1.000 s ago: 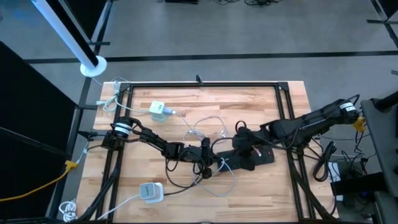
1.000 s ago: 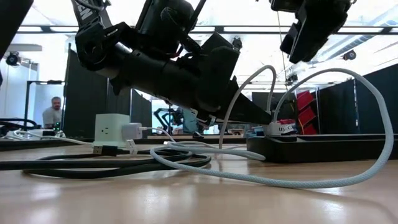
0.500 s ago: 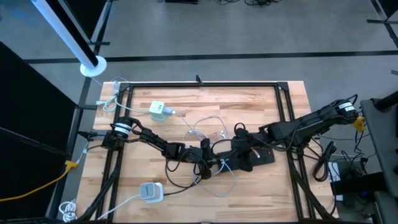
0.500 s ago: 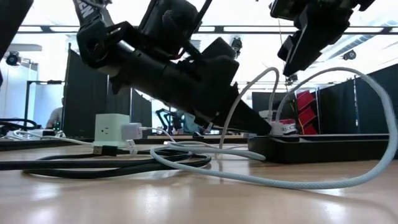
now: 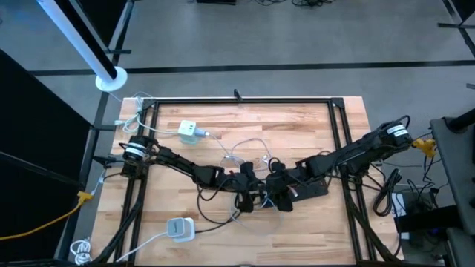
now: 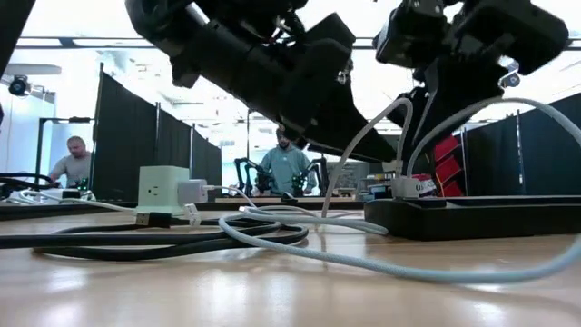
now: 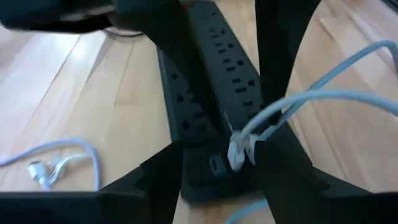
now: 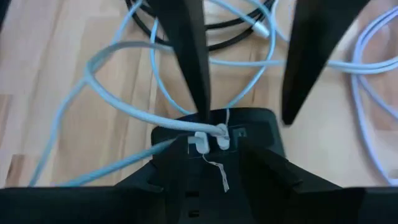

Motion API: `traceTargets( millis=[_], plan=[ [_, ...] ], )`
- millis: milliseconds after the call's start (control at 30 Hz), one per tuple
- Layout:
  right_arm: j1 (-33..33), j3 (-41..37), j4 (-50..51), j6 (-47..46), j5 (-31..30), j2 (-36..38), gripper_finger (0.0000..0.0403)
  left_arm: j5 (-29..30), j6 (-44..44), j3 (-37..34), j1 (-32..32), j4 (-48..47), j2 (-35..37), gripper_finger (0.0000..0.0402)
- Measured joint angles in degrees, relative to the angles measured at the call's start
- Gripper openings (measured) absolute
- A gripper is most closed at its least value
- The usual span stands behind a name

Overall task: Insert USB
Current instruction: Insert the black USB cable into the black outlet extension

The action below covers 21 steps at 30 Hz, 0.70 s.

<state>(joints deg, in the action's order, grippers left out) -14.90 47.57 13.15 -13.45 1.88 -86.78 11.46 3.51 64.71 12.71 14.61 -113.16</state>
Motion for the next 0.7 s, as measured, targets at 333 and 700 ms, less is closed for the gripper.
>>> traceTargets(
  millis=[333, 700],
  plan=[
    [0.0, 0.0, -2.3, -2.4, 0.0, -0.3, 0.006, 0.0, 0.1, 0.0, 0.0, -8.2, 2.3, 0.0149],
    [0.0, 0.3, -3.9, -2.5, -0.4, -2.6, 0.0006, 0.0, 0.4, 0.0, 0.0, -8.6, 2.4, 0.0112]
  ],
)
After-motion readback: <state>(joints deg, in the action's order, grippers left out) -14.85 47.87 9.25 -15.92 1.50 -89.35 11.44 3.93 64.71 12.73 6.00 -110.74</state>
